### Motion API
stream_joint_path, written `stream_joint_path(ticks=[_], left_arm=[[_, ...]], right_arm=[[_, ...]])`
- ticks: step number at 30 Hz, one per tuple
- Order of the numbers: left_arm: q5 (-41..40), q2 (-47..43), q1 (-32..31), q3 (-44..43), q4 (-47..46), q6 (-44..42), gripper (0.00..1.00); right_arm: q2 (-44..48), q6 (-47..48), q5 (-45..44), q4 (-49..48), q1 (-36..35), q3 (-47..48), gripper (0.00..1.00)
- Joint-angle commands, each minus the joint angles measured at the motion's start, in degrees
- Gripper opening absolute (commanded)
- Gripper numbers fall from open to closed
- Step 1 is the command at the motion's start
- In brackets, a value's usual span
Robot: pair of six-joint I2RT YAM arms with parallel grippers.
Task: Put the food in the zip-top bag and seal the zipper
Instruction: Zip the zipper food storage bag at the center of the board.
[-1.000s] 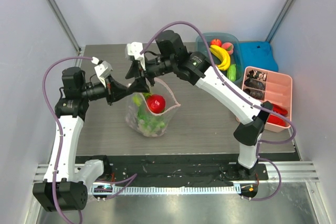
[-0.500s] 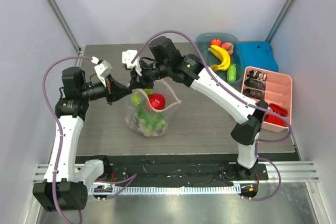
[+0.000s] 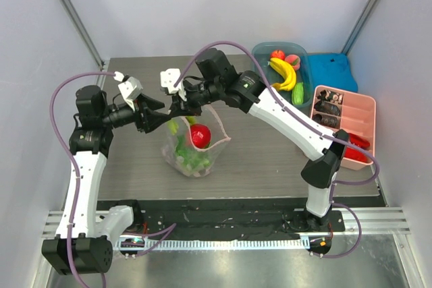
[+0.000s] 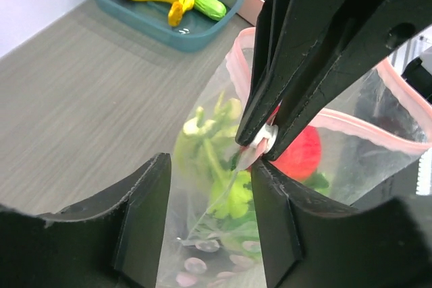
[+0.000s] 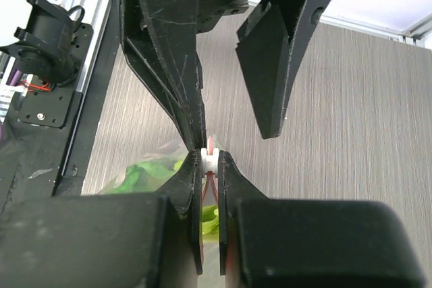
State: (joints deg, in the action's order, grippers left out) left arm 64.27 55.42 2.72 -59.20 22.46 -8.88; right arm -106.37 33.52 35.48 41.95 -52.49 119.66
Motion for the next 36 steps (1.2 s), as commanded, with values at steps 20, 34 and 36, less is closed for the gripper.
stream_joint_path(ticks=[20, 34, 36], left_arm=[[4.21, -0.31, -4.65, -3.54, -0.76, -3.59, 0.00], [-6.78, -5.23, -2.98, -1.18, -15.16, 16.61, 0.00], [-8.45, -5.67, -2.90, -1.09, -17.00, 17.84, 0.00]], right_arm=[[3.62, -3.81, 3.28, -6.45, 0.19, 2.00, 0.01], [12.49, -0.74, -1.29, 1.72, 8.01, -11.28, 0.01], [13.98, 0.14, -1.73, 2.86, 9.33, -13.30, 0.01]])
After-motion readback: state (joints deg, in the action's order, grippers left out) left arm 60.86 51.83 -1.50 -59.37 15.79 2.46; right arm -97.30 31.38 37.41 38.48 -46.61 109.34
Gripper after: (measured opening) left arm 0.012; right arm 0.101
